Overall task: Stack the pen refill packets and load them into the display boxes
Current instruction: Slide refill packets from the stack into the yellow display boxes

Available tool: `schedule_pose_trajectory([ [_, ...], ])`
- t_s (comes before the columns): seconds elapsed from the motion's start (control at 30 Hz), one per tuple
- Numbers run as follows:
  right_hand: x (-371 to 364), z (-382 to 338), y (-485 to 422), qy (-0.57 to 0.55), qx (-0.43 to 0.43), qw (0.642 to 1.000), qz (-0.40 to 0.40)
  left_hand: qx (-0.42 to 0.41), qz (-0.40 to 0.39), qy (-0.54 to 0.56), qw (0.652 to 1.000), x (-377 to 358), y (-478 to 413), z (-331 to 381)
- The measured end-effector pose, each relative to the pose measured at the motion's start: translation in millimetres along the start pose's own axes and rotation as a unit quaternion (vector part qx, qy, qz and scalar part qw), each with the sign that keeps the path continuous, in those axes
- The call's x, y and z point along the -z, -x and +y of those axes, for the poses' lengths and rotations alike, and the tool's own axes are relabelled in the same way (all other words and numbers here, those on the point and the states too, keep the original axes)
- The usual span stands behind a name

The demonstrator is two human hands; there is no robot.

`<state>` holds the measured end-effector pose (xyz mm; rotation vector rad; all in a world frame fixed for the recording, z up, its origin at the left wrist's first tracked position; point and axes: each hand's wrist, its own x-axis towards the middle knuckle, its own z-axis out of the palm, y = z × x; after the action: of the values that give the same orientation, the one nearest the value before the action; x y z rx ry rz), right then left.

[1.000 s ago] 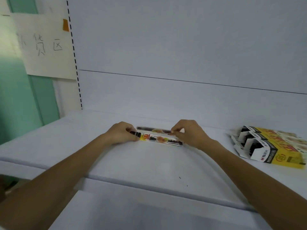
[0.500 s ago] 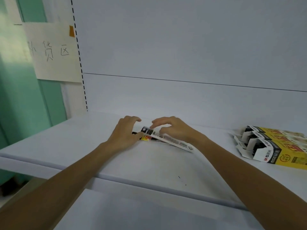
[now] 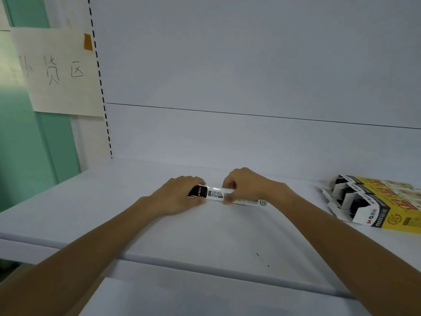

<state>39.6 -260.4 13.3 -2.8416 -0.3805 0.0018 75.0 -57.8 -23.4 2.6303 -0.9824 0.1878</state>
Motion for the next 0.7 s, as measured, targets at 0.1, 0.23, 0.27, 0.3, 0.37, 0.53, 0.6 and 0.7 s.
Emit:
schedule_pose_trajectory([
  [0.1, -4, 2, 4, -0.001, -0.008, 0.999, 0.044, -0.044, 0.022, -0.077, 0.996, -2, -6, 3],
  [0.23, -3, 25, 17, -0.024, -0.051, 0.998, 0.035, -0.031, 0.037, -0.046, 0.998, 0, -11, -5],
  [0.27, -2, 32, 20, -0.016, -0.06, 0.997, 0.047, -0.031, 0.036, -0.049, 0.998, 2, -12, -6],
  [0.3, -3, 37, 23, -0.01, -0.064, 0.996, 0.067, -0.038, 0.033, -0.062, 0.997, 3, -13, -5],
  [0.37, -6, 43, 29, 0.007, -0.06, 0.992, 0.115, -0.061, 0.029, -0.104, 0.992, 4, -17, 5],
  [0.53, -1, 48, 47, 0.05, -0.056, 0.973, 0.22, -0.124, 0.077, -0.157, 0.977, -3, -28, 47],
  [0.6, 9, 59, 63, 0.046, -0.069, 0.967, 0.239, -0.124, 0.086, -0.136, 0.979, -8, -33, 62],
  [0.7, 31, 83, 94, 0.035, -0.071, 0.956, 0.283, -0.128, 0.086, -0.118, 0.981, -14, -40, 84],
])
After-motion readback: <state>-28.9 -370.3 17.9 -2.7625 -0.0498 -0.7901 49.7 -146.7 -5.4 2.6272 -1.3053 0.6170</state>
